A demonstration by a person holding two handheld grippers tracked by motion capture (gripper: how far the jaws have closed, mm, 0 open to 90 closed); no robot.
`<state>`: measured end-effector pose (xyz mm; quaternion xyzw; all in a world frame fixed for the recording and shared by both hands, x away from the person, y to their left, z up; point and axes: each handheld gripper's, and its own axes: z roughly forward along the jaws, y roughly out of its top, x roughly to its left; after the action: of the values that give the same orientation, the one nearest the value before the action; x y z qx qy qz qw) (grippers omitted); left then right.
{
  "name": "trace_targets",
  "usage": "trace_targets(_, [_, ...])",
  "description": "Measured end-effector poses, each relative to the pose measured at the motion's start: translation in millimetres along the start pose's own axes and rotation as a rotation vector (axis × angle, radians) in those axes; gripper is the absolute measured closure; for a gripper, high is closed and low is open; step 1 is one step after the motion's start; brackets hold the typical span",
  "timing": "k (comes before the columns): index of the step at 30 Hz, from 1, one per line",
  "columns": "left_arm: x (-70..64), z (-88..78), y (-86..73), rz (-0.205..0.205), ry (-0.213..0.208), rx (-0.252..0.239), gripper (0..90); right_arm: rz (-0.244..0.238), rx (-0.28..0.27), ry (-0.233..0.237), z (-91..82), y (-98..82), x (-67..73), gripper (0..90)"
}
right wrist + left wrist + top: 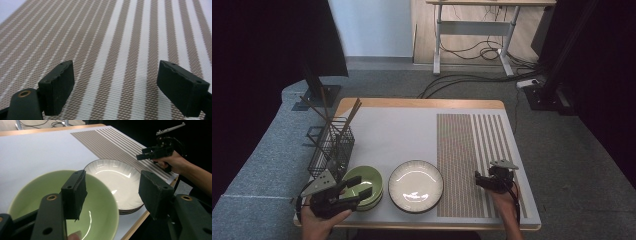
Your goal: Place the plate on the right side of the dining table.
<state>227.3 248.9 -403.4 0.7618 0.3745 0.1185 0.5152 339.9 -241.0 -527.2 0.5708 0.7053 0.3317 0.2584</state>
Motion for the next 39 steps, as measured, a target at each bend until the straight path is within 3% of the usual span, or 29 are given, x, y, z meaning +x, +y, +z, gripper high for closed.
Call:
trace_targets(18, [-14.6, 14.0, -0.1, 0.026, -0.036, 0.026, 38.7, -0.027, -0.001, 0.012, 2.2, 0.3, 6.8, 16.6])
trace_targets(33, [-30.9, 39.0, -7.0, 0.039, -0.068, 0.06, 37.9, -0.03, -0.012, 0.03, 1.9, 2.1, 10.0, 18.6])
trace_targets(39, [-37.4, 53.1, -11.9, 0.046, -0.09, 0.098, 36.7, -0.027, -0.015, 0.027, 1.5, 2.0, 8.9, 18.6])
